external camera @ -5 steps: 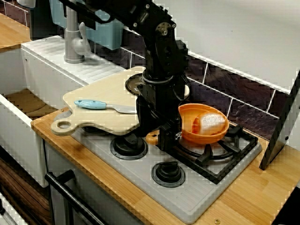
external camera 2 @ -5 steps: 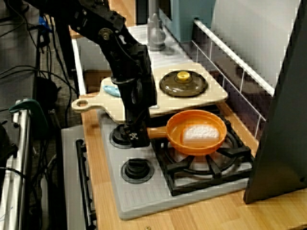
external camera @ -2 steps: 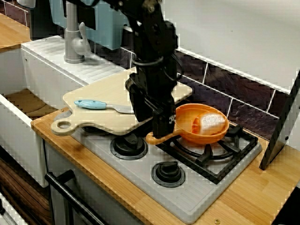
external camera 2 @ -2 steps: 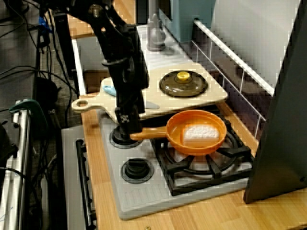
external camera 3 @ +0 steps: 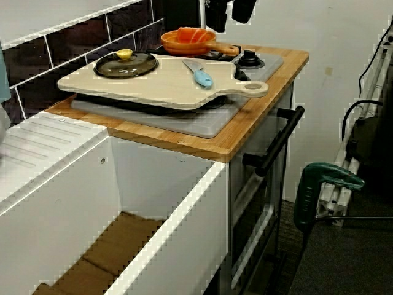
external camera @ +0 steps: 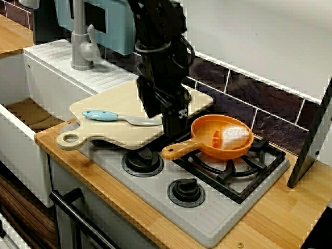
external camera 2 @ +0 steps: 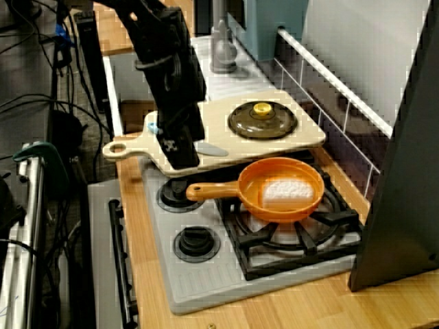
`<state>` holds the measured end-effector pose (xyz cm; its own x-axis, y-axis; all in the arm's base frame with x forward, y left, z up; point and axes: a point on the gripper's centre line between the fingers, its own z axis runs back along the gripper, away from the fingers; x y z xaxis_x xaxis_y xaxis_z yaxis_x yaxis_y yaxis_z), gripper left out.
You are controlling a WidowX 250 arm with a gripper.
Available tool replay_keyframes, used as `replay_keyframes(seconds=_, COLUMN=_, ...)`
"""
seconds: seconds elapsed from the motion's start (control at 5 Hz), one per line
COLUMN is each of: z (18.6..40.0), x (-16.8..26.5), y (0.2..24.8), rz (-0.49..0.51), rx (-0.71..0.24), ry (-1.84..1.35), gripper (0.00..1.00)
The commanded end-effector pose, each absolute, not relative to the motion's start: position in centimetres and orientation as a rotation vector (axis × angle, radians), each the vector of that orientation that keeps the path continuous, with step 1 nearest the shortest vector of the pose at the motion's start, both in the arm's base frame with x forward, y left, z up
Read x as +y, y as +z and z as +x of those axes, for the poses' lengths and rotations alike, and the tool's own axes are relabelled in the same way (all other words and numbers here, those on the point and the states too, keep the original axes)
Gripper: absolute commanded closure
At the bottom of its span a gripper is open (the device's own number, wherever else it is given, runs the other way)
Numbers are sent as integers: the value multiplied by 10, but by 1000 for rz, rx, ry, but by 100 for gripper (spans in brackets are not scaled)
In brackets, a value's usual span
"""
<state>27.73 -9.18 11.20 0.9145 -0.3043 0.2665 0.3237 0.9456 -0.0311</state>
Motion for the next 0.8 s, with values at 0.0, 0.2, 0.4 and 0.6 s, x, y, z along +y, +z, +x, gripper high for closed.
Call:
replay_keyframes(seconds=0.0, z=314, x=-60, y=139, rz=16, rx=-316, ry=-394, gripper=0)
replay_keyframes(seconds=0.2, z=332, x=-46, y=141, rz=8, rx=-295, ry=-437, gripper=0)
replay_keyframes(seconds=0.4, z=352, x=-27, y=143, rz=21, rx=-287, ry=-485, gripper=0)
replay_keyframes(seconds=0.6, z=362, x=-16, y=137, rz=32, rx=-247, ry=-533, gripper=0)
